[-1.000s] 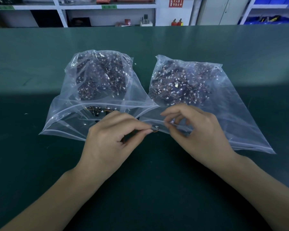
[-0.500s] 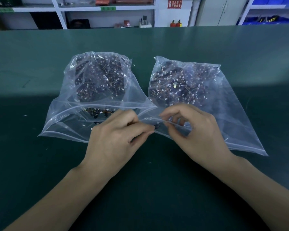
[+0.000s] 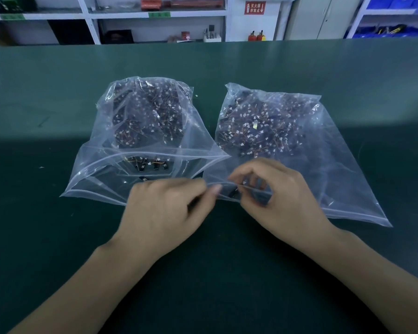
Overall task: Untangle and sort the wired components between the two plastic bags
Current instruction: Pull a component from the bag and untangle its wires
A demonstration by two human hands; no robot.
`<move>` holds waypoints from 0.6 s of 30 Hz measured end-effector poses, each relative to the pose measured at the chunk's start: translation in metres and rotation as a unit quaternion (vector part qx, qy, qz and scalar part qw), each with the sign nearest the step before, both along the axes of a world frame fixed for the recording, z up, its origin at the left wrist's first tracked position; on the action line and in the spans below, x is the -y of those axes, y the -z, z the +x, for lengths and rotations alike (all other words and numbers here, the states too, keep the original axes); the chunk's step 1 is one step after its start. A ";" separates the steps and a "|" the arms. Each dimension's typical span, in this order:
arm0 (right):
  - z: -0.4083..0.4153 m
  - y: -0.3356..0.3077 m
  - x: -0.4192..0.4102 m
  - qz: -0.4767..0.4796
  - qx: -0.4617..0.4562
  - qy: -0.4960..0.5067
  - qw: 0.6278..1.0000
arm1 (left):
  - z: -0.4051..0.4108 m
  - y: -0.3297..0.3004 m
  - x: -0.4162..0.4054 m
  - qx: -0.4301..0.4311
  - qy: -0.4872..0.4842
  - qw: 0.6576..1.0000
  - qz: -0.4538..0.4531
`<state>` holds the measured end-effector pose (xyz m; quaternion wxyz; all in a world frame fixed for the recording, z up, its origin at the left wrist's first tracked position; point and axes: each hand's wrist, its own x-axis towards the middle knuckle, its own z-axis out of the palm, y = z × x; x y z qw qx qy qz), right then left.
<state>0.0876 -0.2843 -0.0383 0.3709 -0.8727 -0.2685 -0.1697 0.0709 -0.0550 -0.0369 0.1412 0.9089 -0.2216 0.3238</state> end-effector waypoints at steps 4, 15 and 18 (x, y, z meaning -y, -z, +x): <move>-0.001 0.001 -0.001 -0.006 -0.014 0.006 1.000 | 0.009 -0.003 -0.030 -0.047 -0.126 0.991 -0.005; -0.003 0.002 -0.002 0.002 -0.015 0.009 1.000 | 0.019 -0.006 -0.064 -0.217 -0.209 0.953 0.007; -0.002 0.003 -0.002 0.002 -0.009 0.012 1.000 | 0.017 -0.008 -0.061 -0.228 -0.167 0.959 -0.006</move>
